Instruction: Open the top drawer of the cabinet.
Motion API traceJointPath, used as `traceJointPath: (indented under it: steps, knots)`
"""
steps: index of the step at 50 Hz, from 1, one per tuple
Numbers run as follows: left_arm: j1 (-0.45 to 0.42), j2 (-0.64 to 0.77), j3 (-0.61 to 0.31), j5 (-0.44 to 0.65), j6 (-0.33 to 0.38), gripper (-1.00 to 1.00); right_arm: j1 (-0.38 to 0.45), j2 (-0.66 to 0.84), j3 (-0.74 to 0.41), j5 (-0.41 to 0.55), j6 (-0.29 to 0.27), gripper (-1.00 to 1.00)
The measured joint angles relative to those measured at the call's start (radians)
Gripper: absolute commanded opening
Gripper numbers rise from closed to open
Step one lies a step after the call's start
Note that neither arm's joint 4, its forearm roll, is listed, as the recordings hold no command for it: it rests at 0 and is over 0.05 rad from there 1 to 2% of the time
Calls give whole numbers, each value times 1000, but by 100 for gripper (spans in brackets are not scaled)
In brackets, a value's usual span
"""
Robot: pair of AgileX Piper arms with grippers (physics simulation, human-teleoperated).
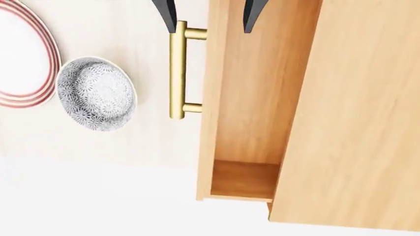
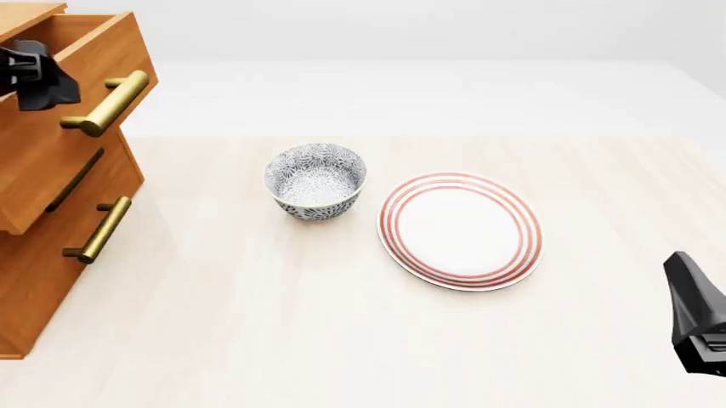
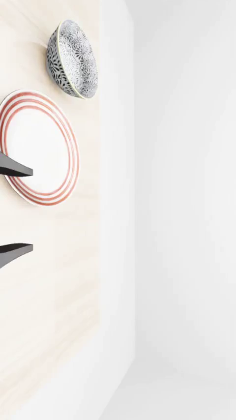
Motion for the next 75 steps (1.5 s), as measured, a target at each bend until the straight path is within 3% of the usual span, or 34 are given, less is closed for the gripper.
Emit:
traceJointPath:
  steps: [21, 75]
  knots:
    - [-14, 22, 22, -25, 6, 100, 0, 0, 0, 0, 0, 100]
    - [-200, 67, 4, -27, -22, 100, 0, -1, 0, 1, 0, 100]
